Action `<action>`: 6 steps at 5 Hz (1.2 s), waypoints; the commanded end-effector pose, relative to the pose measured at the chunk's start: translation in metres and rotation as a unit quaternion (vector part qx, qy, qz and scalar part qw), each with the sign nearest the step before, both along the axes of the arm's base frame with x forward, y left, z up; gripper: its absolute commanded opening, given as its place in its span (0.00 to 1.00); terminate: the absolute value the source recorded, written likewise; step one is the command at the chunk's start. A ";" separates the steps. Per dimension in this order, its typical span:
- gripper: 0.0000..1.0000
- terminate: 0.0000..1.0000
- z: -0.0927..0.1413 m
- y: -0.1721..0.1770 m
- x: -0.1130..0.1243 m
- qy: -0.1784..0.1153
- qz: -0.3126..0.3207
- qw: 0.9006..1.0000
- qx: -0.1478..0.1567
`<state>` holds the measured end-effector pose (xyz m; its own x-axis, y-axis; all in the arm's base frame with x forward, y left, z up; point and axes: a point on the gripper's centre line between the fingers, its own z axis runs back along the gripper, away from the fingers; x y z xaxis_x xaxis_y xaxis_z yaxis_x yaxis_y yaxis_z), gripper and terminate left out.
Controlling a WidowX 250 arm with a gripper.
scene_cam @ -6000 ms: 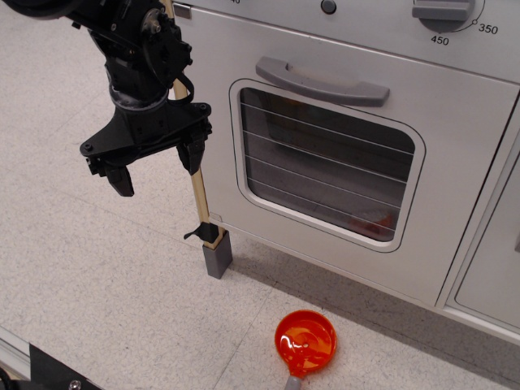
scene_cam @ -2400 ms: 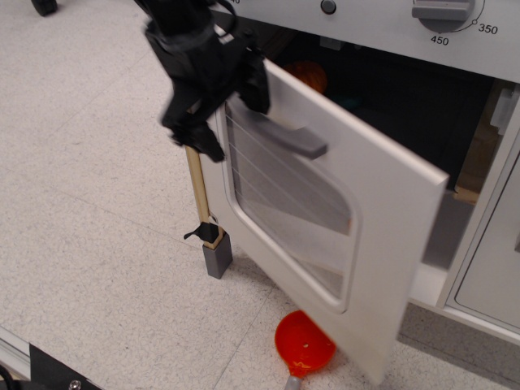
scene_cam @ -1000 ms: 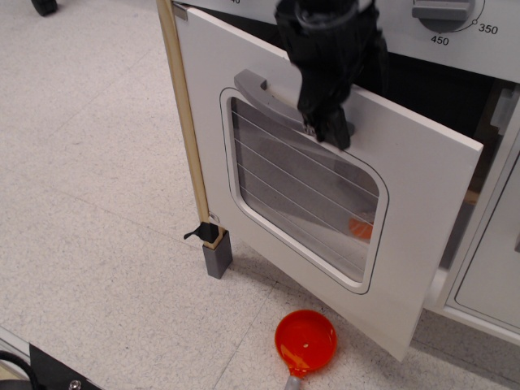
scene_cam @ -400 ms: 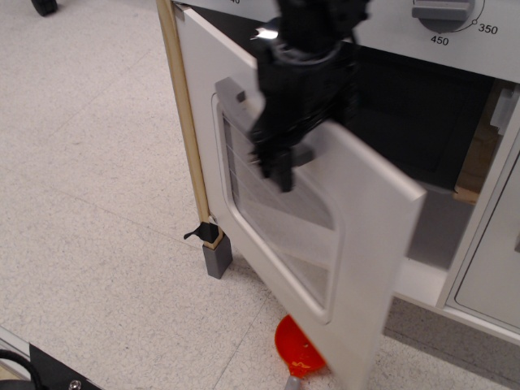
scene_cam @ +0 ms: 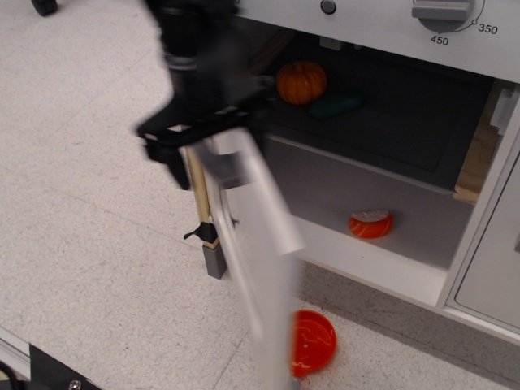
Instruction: Open oven
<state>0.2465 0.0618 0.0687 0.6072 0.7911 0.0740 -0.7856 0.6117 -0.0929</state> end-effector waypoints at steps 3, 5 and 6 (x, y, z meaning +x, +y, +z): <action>1.00 0.00 0.016 0.103 -0.029 -0.030 -0.146 0.988 0.036; 1.00 0.00 0.050 0.076 -0.012 -0.052 -0.103 0.993 0.018; 1.00 0.00 0.069 0.051 -0.010 -0.053 -0.087 0.994 0.045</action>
